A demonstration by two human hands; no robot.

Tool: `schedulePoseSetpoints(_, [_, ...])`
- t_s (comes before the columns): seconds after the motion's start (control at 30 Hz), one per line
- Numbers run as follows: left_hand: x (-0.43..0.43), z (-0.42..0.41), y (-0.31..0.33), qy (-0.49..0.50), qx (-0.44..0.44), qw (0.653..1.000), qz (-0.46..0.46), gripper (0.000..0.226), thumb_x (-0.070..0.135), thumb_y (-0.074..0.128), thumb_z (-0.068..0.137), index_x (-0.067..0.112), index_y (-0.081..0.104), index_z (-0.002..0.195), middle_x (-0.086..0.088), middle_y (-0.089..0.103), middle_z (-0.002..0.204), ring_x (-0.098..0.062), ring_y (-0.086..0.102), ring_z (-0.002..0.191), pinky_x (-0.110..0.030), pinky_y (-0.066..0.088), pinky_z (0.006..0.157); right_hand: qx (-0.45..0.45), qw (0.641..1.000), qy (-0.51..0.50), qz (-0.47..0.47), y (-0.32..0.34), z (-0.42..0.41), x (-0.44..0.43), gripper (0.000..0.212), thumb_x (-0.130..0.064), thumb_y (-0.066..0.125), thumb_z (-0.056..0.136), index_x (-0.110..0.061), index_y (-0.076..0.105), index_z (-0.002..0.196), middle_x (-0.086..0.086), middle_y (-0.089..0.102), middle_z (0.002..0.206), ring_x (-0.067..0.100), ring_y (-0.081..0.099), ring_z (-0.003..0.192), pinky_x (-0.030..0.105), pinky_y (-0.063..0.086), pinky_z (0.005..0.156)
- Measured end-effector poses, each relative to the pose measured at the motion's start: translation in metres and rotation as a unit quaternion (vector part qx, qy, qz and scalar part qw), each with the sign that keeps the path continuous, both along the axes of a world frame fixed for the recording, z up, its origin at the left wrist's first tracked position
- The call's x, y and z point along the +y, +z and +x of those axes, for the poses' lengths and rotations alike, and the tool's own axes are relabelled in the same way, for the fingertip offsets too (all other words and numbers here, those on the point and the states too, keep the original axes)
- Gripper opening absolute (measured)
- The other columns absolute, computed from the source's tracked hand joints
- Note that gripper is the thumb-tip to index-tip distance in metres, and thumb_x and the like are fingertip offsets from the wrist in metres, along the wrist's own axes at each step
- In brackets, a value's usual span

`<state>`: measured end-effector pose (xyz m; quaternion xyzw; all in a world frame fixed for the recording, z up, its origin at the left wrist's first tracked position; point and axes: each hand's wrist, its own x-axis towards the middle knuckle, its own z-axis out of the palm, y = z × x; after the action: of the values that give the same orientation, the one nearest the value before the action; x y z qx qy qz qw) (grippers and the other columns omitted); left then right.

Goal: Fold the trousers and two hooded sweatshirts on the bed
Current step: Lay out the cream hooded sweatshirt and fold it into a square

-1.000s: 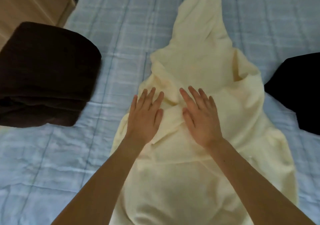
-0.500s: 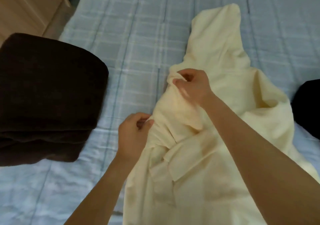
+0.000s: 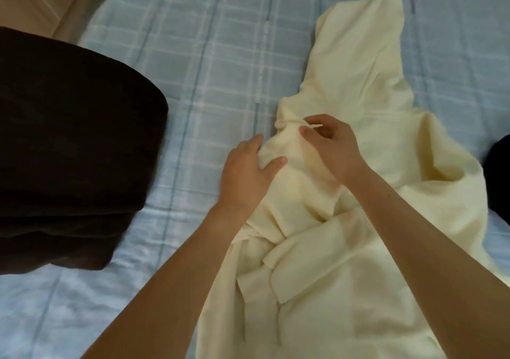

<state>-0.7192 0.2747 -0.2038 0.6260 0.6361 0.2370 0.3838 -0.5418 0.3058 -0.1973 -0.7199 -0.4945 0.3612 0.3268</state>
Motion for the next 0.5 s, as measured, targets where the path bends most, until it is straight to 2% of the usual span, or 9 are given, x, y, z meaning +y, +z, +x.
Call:
schedulePoseSetpoints(0.03, [0.008, 0.004, 0.000, 0.023, -0.029, 0.999, 0.008, 0.039, 0.036, 0.071, 0.087, 0.010, 0.067, 0.116, -0.006, 0.068, 0.106, -0.021, 0.063, 0.101, -0.026, 0.045, 0.086, 0.000, 1.000, 0.007, 0.009, 0.001, -0.002, 0.001, 0.006, -0.019, 0.068, 0.092, -0.019, 0.070, 0.099, -0.010, 0.063, 0.076, -0.009, 0.055, 0.061, 0.009, 0.041, 0.065])
schedulePoseSetpoints(0.1, [0.017, 0.000, 0.005, 0.111, -0.106, 0.987, 0.040, 0.012, 0.021, 0.073, 0.086, 0.010, 0.071, 0.089, 0.008, 0.068, 0.078, -0.002, 0.063, 0.074, -0.014, 0.042, 0.070, 0.012, 0.998, 0.013, 0.054, 0.008, -0.007, 0.007, 0.002, -0.012, 0.067, 0.093, -0.014, 0.069, 0.094, -0.014, 0.060, 0.075, -0.012, 0.053, 0.062, 0.008, 0.038, 0.069])
schedulePoseSetpoints(0.17, [0.018, -0.011, 0.011, 0.177, -0.141, 0.972, 0.056, 0.004, 0.014, 0.072, 0.087, 0.011, 0.072, 0.084, 0.015, 0.064, 0.070, 0.007, 0.056, 0.061, -0.006, 0.040, 0.063, 0.035, 0.994, 0.032, 0.096, 0.017, -0.019, 0.015, 0.003, -0.009, 0.067, 0.093, -0.011, 0.068, 0.092, -0.015, 0.060, 0.075, -0.012, 0.054, 0.065, 0.005, 0.038, 0.070])
schedulePoseSetpoints(0.23, [0.016, -0.022, 0.006, 0.217, -0.153, 0.963, 0.056, 0.006, 0.013, 0.068, 0.089, 0.014, 0.070, 0.084, 0.013, 0.064, 0.071, 0.006, 0.055, 0.061, -0.008, 0.041, 0.063, 0.053, 0.991, 0.074, 0.098, 0.016, -0.035, 0.024, 0.004, -0.008, 0.067, 0.092, -0.011, 0.068, 0.091, -0.012, 0.061, 0.076, -0.010, 0.054, 0.065, 0.007, 0.039, 0.070])
schedulePoseSetpoints(0.3, [0.015, -0.028, -0.005, 0.236, -0.117, 0.964, 0.043, 0.011, 0.013, 0.062, 0.092, 0.016, 0.067, 0.083, 0.009, 0.063, 0.073, 0.000, 0.055, 0.065, -0.016, 0.043, 0.067, 0.034, 0.990, 0.118, 0.070, 0.002, -0.044, 0.029, 0.004, -0.010, 0.068, 0.092, -0.013, 0.069, 0.093, -0.010, 0.062, 0.077, -0.007, 0.053, 0.067, 0.013, 0.042, 0.072])
schedulePoseSetpoints(0.33, [0.015, -0.029, -0.011, 0.228, -0.078, 0.970, 0.041, 0.011, 0.012, 0.060, 0.094, 0.015, 0.067, 0.086, 0.006, 0.063, 0.077, -0.005, 0.056, 0.071, -0.020, 0.043, 0.070, -0.007, 0.990, 0.134, 0.053, -0.005, -0.046, 0.029, 0.006, -0.013, 0.068, 0.093, -0.013, 0.071, 0.098, -0.007, 0.064, 0.082, -0.003, 0.055, 0.072, 0.019, 0.046, 0.076])
schedulePoseSetpoints(0.4, [0.013, -0.025, -0.014, 0.184, 0.024, 0.979, 0.085, 0.015, 0.010, 0.055, 0.096, 0.012, 0.067, 0.105, -0.003, 0.063, 0.097, -0.017, 0.057, 0.091, -0.026, 0.043, 0.084, -0.120, 0.980, 0.141, 0.067, -0.007, -0.041, 0.020, 0.021, -0.018, 0.063, 0.096, -0.010, 0.069, 0.114, 0.003, 0.068, 0.103, 0.014, 0.061, 0.090, 0.031, 0.048, 0.088])
schedulePoseSetpoints(0.5, [0.009, -0.007, -0.002, 0.036, 0.124, 0.969, 0.209, 0.039, 0.013, 0.045, 0.099, 0.008, 0.053, 0.137, -0.014, 0.053, 0.136, -0.028, 0.048, 0.126, -0.032, 0.034, 0.106, -0.223, 0.955, 0.112, 0.159, 0.007, -0.030, -0.019, 0.035, -0.017, 0.048, 0.098, -0.007, 0.061, 0.130, 0.011, 0.064, 0.125, 0.028, 0.058, 0.115, 0.032, 0.043, 0.098])
